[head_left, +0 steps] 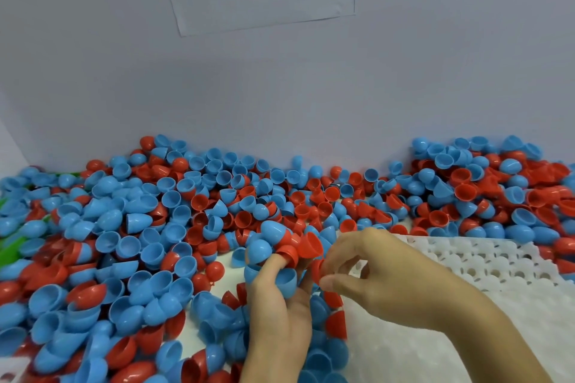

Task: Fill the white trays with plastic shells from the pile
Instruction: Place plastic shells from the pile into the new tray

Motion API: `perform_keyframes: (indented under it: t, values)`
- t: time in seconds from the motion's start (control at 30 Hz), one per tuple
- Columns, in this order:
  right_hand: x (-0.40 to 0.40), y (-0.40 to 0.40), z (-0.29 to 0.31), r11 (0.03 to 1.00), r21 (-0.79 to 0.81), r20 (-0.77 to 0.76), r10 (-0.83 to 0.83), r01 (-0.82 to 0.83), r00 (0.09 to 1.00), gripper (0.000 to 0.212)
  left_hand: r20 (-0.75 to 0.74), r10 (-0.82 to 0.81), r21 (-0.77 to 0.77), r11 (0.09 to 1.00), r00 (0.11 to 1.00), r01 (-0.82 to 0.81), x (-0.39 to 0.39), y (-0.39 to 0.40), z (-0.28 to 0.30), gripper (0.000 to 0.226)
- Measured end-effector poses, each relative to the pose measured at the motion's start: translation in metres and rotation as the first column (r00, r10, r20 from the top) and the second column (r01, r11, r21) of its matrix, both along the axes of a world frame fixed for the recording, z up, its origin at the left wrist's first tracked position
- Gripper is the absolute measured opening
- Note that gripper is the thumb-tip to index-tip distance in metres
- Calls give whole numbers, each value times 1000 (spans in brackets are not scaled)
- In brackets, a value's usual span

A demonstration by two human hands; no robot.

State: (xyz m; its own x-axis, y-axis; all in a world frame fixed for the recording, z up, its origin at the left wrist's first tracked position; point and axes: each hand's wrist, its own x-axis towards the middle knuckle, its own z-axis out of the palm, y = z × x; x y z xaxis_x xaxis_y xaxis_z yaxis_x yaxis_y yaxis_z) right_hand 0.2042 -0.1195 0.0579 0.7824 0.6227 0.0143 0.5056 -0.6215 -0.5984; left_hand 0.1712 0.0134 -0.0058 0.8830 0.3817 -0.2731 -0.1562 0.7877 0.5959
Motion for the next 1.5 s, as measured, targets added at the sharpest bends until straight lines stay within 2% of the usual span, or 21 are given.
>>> perform_keyframes:
  t: [0.07,0.13,0.23,0.33,0.43,0.6,0.67,0.83,1.0,1.07,1.17,1.3,1.4,1.5]
  values:
    - [-1,3,-1,999,38,20,-35,34,999,31,28,2,-3,1000,1000,-2,0,0,0,44]
    - [1,8,-4,986,101,86,-139,130,987,52,44,1,-7,1000,999,-1,0,0,0,43]
    - [1,17,-7,965,145,69,-228,217,971,63,34,19,-32,999,999,-18,1,0,-2,51]
    - [0,17,-6,956,125,-70,-259,266,963,64,38,38,-35,999,999,-37,0,-1,-2,55]
    - [1,13,-7,934,107,-247,-308,342,919,64,51,52,-38,998,997,-51,0,-2,-1,55]
    - [2,7,-3,908,108,-386,-337,404,859,74,64,42,-50,998,997,-39,0,-3,1,62]
    - [2,6,-3,904,105,-430,-334,414,839,70,67,48,-60,997,997,-44,0,-3,1,63]
    - [1,6,-1,923,88,-484,-289,375,826,24,65,0,-34,999,998,2,-2,-2,-1,36]
    - [6,-7,4,901,117,-318,-364,417,875,21,81,7,1,1000,997,-7,1,-1,-1,18]
    - [16,-22,6,880,102,-175,-443,463,879,11,87,9,-6,1000,996,-8,2,-1,-2,19]
    - [42,-43,7,872,17,44,-490,490,871,15,87,2,-14,1000,996,0,2,-1,-3,22]
    - [71,-37,-1,875,-185,192,-415,448,889,16,90,4,-8,1000,996,-3,2,-1,-3,33]
    - [81,-23,-20,828,-382,271,-324,410,907,23,75,-6,-9,1000,997,7,2,0,-2,38]
    - [83,-17,-32,797,-466,354,-230,384,907,27,79,-13,-10,1000,997,14,2,-1,-2,36]
